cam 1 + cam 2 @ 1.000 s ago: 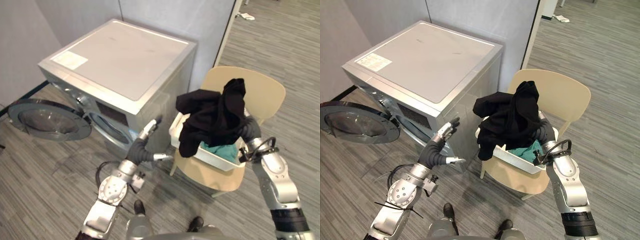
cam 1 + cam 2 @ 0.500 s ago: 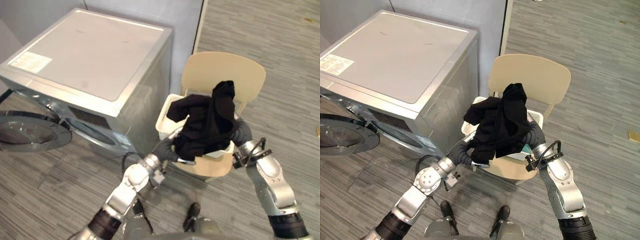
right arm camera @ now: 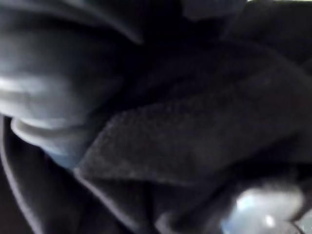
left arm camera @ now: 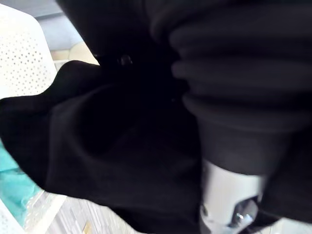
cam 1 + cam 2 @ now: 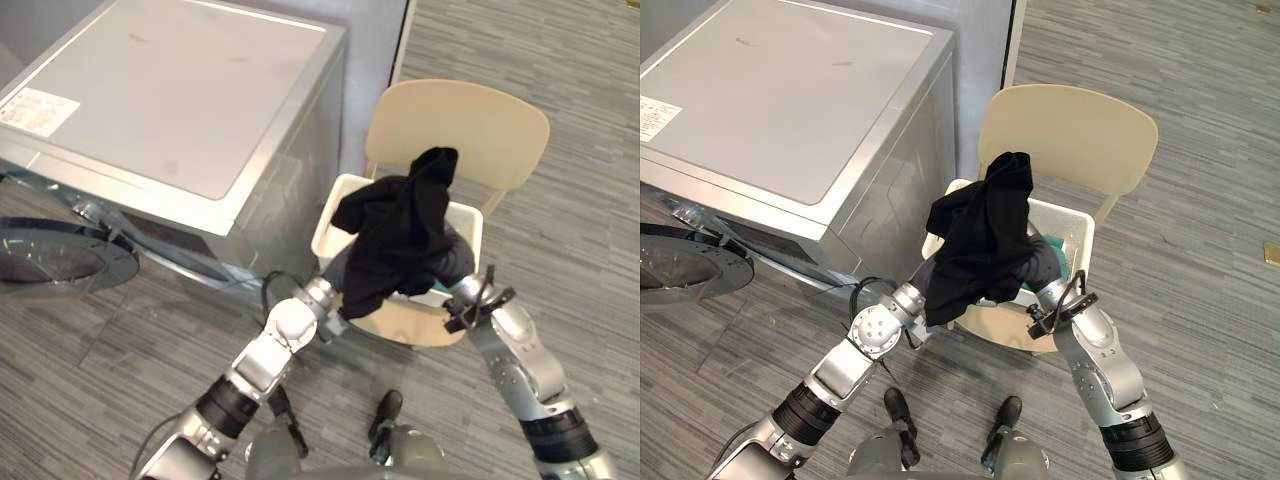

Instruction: Pick up the laundry basket with both hands and put the clothes into the washing machine.

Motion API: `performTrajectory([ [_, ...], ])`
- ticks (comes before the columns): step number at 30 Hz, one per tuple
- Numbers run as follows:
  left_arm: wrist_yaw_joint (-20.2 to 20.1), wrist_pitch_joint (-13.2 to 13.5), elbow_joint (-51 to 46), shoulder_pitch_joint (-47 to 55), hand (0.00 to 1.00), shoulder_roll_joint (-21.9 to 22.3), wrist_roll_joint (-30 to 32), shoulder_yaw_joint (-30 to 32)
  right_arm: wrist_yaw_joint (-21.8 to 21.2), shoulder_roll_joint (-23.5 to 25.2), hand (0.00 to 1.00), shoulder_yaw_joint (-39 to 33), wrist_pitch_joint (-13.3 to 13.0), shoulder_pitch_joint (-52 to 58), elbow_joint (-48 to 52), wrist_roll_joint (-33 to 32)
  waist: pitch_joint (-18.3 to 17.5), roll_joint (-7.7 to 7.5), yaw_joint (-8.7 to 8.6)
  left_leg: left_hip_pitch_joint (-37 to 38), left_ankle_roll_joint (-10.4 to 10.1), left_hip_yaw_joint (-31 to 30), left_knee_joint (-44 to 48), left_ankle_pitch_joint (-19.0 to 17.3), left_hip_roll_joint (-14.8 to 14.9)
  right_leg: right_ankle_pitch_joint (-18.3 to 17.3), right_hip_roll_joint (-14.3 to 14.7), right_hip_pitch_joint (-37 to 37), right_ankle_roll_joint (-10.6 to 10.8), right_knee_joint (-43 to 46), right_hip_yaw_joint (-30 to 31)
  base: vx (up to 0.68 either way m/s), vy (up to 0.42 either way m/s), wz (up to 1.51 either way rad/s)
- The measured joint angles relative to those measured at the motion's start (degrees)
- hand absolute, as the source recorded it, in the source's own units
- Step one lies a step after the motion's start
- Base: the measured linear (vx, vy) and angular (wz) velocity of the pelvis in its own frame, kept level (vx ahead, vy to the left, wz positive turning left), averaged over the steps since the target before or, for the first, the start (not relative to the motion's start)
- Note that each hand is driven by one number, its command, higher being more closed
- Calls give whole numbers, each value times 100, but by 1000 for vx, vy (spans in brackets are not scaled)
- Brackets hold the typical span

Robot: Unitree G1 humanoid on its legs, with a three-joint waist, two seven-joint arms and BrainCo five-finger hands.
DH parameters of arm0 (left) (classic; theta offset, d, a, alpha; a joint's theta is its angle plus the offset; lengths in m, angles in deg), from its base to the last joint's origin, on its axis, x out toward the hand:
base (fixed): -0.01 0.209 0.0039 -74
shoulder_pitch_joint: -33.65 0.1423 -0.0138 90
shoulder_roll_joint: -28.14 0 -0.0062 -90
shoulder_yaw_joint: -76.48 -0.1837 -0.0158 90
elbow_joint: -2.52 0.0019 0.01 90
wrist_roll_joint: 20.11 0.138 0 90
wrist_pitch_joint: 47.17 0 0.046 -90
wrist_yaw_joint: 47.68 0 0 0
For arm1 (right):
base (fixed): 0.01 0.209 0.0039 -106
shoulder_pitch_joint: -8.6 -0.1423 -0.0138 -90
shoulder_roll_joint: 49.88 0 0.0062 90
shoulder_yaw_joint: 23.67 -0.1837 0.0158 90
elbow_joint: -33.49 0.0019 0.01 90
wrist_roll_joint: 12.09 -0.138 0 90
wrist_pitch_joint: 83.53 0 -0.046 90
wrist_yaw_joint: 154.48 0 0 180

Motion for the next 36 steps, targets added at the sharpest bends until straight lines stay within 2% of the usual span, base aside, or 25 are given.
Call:
performTrajectory([
  [6, 381, 17, 21, -2, 100, 85, 60, 108, -1, -14, 100, 278, -89, 1, -37, -346, 127, -5, 4, 4, 0, 7, 0, 0, 0, 0, -4, 9, 0, 9, -4, 5, 6, 0],
  [7, 394, 24, 64, -1, 100, 143, 139, 138, 0, -16, 0, 277, -106, 1, -64, -346, 141, -6, 10, 4, 0, 8, 1, 0, 0, 0, -5, 9, 0, 10, -5, 0, 0, 0],
  [14, 605, 48, 72, 30, 100, 199, 350, 244, 6, -117, 0, 290, -222, 9, -190, -344, 143, -4, 71, 47, 0, 4, -13, 1, -1, 0, -8, 33, 1, 13, -7, 25, 15, -1],
  [21, 758, 191, 74, 434, 100, 464, 380, 763, 96, -91, 0, 298, -287, 35, -464, -262, 172, 18, 133, 217, 0, 5, -84, 0, -43, -4, -33, 195, 6, 1, -47, 31, 24, 2],
  [23, 1000, 190, 74, 588, 100, 610, 365, 1258, 119, -69, 0, 317, -269, 190, -473, -126, 172, 18, 135, 233, 0, 3, -85, 1, -43, -4, -31, 213, 6, 0, -49, 14, 15, 0],
  [28, 1256, 247, 67, 905, 100, 819, 203, 1964, 128, 126, 0, 232, -125, 517, -492, 30, 176, 25, 135, 484, -2, -8, -144, 0, -51, -7, -2, 510, 22, -110, -95, 32, 14, 4],
  [34, 1444, 285, -194, 1859, 100, 1187, -107, 3154, 372, 298, 0, -731, -127, 484, -957, 274, 171, 34, 156, 612, -7, -29, -78, -7, 9, -9, 78, 727, 35, -195, -111, 23, 10, 3],
  [36, 1472, 317, -410, 2121, 100, 1271, -269, 3356, 477, 298, 0, -1119, -137, 466, -1140, 347, 169, 43, 182, 548, -5, -152, -39, -1, 39, -13, 111, 736, 29, -203, -182, 11, -2, 23],
])
